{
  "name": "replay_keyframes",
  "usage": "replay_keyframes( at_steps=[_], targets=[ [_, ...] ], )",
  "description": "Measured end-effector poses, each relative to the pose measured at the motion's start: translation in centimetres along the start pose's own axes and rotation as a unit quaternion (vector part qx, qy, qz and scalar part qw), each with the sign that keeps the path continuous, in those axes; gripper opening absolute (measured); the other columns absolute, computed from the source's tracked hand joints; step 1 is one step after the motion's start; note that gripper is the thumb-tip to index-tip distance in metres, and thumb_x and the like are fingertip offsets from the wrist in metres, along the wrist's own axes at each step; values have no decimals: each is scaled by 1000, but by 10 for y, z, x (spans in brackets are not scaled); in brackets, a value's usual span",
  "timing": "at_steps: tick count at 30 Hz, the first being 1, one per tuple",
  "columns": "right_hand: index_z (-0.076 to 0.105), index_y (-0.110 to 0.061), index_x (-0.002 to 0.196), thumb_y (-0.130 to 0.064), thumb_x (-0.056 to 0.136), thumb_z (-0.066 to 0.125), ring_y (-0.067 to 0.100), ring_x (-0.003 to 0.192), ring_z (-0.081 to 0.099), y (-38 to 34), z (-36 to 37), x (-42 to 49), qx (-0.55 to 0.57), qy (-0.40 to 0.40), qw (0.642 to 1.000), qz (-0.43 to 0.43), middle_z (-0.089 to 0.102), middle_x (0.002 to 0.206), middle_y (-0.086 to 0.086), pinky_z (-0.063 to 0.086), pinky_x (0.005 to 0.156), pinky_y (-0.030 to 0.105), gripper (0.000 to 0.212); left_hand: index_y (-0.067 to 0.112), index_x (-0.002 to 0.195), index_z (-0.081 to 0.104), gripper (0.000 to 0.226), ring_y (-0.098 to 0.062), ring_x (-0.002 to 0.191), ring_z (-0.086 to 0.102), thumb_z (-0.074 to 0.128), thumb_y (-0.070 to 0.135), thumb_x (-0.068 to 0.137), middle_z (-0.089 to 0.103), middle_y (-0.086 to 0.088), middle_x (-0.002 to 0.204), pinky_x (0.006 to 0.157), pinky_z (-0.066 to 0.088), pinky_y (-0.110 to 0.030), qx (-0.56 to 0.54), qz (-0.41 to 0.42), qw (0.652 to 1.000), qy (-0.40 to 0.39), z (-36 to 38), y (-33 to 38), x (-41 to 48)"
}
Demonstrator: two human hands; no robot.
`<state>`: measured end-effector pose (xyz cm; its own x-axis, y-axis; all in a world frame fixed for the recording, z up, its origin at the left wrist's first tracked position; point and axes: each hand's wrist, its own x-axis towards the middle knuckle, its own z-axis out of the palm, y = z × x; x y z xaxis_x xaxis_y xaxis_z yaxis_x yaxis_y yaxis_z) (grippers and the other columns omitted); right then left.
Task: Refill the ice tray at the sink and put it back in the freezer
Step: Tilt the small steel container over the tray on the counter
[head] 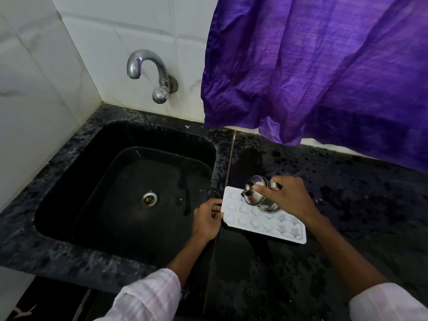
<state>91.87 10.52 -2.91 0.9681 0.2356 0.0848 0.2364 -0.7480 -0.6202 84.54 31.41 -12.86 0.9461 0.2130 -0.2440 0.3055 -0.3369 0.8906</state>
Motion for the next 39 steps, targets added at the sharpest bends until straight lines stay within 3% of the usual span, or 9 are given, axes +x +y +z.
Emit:
replay_keyframes(
  at_steps=[16,20,28,33,39],
  targets=[
    [31,-18,49,-48,77,78,7,43,27,-8,5,7,-60,-21,997,-37,33,43,-6,26,46,17,62,10,122,67,35,-12,86,70,65,-4,89,75,-4,99,82,60,-29,5,1,1000,-5,0,1,-1],
    [34,-15,51,-48,77,78,10,44,31,-10,7,10,-71,-28,996,-37,37,45,-1,30,48,24,61,12,122,67,35,-12,88,71,63,-3,90,75,-3,99,84,60,-33,3,-3,1000,-7,-1,2,-1],
    [34,-16,50,-47,76,79,8,42,30,-11,9,13,-79,-32,995,-51,36,43,-4,29,46,21,61,11,121,68,34,-13,88,71,64,-3,90,75,-4,99,83,60,-31,-6,-7,1000,-8,0,1,-1],
    [35,-15,50,-45,77,79,13,43,35,-16,8,17,-107,-45,991,-62,39,44,-1,36,50,33,59,10,120,68,34,-15,89,72,63,-4,89,75,-5,99,85,60,-36,-16,-7,1000,-6,0,0,-1],
    [31,-23,49,-47,77,79,12,43,36,-21,10,20,-143,-54,986,-73,40,44,-4,33,52,29,61,9,120,68,35,-16,88,72,62,-5,89,75,-6,99,83,60,-34,-16,-5,1000,-7,0,0,-1]
  ],
)
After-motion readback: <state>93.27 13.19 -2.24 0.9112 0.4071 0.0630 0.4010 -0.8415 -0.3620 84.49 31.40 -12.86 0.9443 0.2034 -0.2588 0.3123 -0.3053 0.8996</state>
